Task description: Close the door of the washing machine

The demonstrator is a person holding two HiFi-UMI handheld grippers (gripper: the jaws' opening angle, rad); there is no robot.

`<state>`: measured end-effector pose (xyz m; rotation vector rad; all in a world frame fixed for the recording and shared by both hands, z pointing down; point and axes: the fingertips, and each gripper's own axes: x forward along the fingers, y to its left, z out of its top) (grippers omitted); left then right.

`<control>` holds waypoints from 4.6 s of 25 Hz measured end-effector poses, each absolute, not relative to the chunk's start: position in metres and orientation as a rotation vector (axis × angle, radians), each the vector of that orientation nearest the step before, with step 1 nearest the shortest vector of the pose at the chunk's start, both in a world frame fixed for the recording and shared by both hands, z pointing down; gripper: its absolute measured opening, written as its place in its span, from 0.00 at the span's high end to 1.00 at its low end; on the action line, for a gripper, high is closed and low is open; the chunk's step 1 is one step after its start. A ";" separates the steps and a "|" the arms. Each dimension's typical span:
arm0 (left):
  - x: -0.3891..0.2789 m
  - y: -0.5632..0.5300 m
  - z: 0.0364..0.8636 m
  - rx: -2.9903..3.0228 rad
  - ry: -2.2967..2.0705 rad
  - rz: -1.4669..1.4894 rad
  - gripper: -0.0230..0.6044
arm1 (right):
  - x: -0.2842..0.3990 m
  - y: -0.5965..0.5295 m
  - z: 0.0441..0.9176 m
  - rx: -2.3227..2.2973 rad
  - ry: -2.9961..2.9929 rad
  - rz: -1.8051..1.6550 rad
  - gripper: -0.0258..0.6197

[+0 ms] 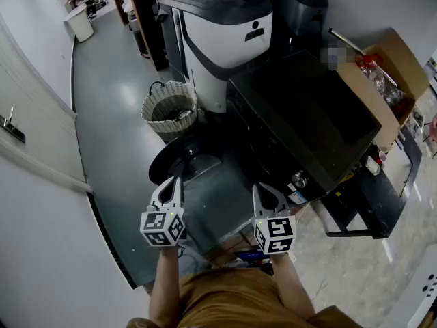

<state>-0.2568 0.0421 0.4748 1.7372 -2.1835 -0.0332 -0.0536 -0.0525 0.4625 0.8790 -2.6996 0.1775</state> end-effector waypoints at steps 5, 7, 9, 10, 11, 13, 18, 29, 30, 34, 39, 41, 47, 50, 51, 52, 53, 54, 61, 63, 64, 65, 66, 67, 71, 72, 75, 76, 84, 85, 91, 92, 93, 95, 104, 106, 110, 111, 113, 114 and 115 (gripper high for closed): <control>-0.275 0.040 0.491 1.712 -2.182 0.009 0.92 | -0.063 -0.058 0.472 0.900 -2.690 0.194 0.94; -0.284 0.039 0.500 1.702 -2.179 0.043 0.92 | -0.066 -0.061 0.476 0.926 -2.681 0.219 0.94; -0.295 0.038 0.513 1.683 -2.169 0.085 0.92 | -0.071 -0.064 0.482 0.933 -2.669 0.239 0.94; -0.301 0.035 0.521 1.674 -2.158 0.109 0.92 | -0.074 -0.065 0.486 0.929 -2.665 0.252 0.94; -0.307 0.033 0.531 1.665 -2.143 0.132 0.91 | -0.079 -0.066 0.490 0.922 -2.659 0.266 0.94; -0.322 0.027 0.551 1.638 -2.109 0.171 0.86 | -0.089 -0.065 0.498 0.896 -2.639 0.279 0.94; -0.360 0.009 0.611 1.553 -2.014 0.230 0.67 | -0.107 -0.062 0.526 0.848 -2.560 0.306 0.94; -0.385 -0.014 0.701 1.526 -1.852 0.220 0.67 | -0.124 -0.051 0.592 0.758 -2.402 0.343 0.94; -0.383 -0.014 0.703 1.531 -1.847 0.216 0.67 | -0.123 -0.051 0.595 0.756 -2.398 0.347 0.94; -0.383 -0.014 0.705 1.546 -1.851 0.228 0.67 | -0.124 -0.052 0.597 0.744 -2.402 0.343 0.94; -0.384 -0.014 0.706 1.527 -1.838 0.227 0.67 | -0.118 -0.055 0.594 0.736 -2.403 0.335 0.94; -0.384 -0.014 0.705 1.521 -1.837 0.236 0.67 | -0.115 -0.058 0.591 0.747 -2.410 0.325 0.94; -0.380 -0.014 0.706 1.527 -1.839 0.276 0.67 | -0.103 -0.068 0.580 0.788 -2.441 0.285 0.94; -0.377 -0.013 0.706 1.522 -1.831 0.293 0.67 | -0.103 -0.069 0.575 0.799 -2.468 0.288 0.94; -0.376 -0.013 0.706 1.524 -1.825 0.298 0.67 | -0.104 -0.069 0.572 0.798 -2.484 0.288 0.94; -0.374 -0.013 0.707 1.527 -1.818 0.303 0.67 | -0.104 -0.069 0.570 0.797 -2.497 0.290 0.94; -0.373 -0.013 0.707 1.529 -1.812 0.310 0.68 | -0.103 -0.069 0.570 0.798 -2.504 0.294 0.94; -0.371 -0.013 0.707 1.529 -1.806 0.317 0.68 | -0.102 -0.069 0.570 0.801 -2.503 0.298 0.94; -0.356 -0.011 0.705 1.516 -1.781 0.357 0.69 | -0.092 -0.070 0.568 0.824 -2.501 0.312 0.94; -0.351 -0.010 0.707 1.516 -1.774 0.362 0.70 | -0.087 -0.071 0.569 0.831 -2.500 0.311 0.94; -0.349 -0.010 0.707 1.516 -1.769 0.368 0.70 | -0.085 -0.071 0.569 0.832 -2.497 0.313 0.94; -0.346 -0.009 0.707 1.516 -1.766 0.373 0.70 | -0.082 -0.071 0.570 0.831 -2.495 0.317 0.94; -0.343 -0.009 0.707 1.516 -1.763 0.378 0.70 | -0.080 -0.071 0.570 0.830 -2.494 0.322 0.94; -0.341 -0.009 0.706 1.516 -1.762 0.383 0.71 | -0.078 -0.071 0.569 0.831 -2.494 0.325 0.94; -0.330 -0.008 0.707 1.519 -1.741 0.414 0.71 | -0.067 -0.073 0.566 0.850 -2.496 0.340 0.94; -0.327 -0.007 0.707 1.524 -1.732 0.425 0.72 | -0.065 -0.074 0.567 0.857 -2.491 0.349 0.94; -0.320 -0.008 0.708 1.541 -1.701 0.462 0.72 | -0.058 -0.075 0.572 0.877 -2.470 0.383 0.94; -0.318 -0.009 0.708 1.546 -1.693 0.471 0.73 | -0.056 -0.074 0.573 0.880 -2.468 0.390 0.94; -0.304 -0.008 0.709 1.553 -1.661 0.521 0.74 | -0.037 -0.073 0.571 0.920 -2.462 0.408 0.94; -0.302 -0.008 0.709 1.553 -1.657 0.523 0.74 | -0.034 -0.073 0.570 0.928 -2.461 0.410 0.94; -0.292 -0.009 0.708 1.561 -1.627 0.537 0.74 | -0.020 -0.076 0.566 0.976 -2.455 0.422 0.94; -0.290 -0.009 0.708 1.560 -1.623 0.540 0.74 | -0.018 -0.076 0.566 0.984 -2.454 0.425 0.94; -0.288 -0.009 0.708 1.559 -1.619 0.543 0.74 | -0.014 -0.076 0.565 0.993 -2.452 0.428 0.94; -0.283 -0.009 0.707 1.557 -1.611 0.551 0.74 | -0.007 -0.076 0.565 1.011 -2.447 0.436 0.94; -0.259 -0.013 0.708 1.559 -1.571 0.560 0.75 | 0.020 -0.077 0.565 1.076 -2.431 0.452 0.94; -0.253 -0.014 0.707 1.565 -1.556 0.565 0.75 | 0.025 -0.077 0.563 1.087 -2.429 0.450 0.94; -0.241 -0.016 0.708 1.571 -1.522 0.563 0.75 | 0.033 -0.076 0.561 1.103 -2.427 0.452 0.94; -0.238 -0.017 0.708 1.572 -1.516 0.561 0.75 | 0.035 -0.076 0.561 1.106 -2.427 0.451 0.94; -0.232 -0.018 0.708 1.576 -1.504 0.548 0.75 | 0.039 -0.076 0.560 1.113 -2.425 0.448 0.94; -0.228 -0.019 0.708 1.579 -1.499 0.540 0.75 | 0.041 -0.075 0.559 1.118 -2.423 0.447 0.94; -0.226 -0.020 0.708 1.580 -1.496 0.534 0.75 | 0.043 -0.075 0.559 1.124 -2.421 0.446 0.94</control>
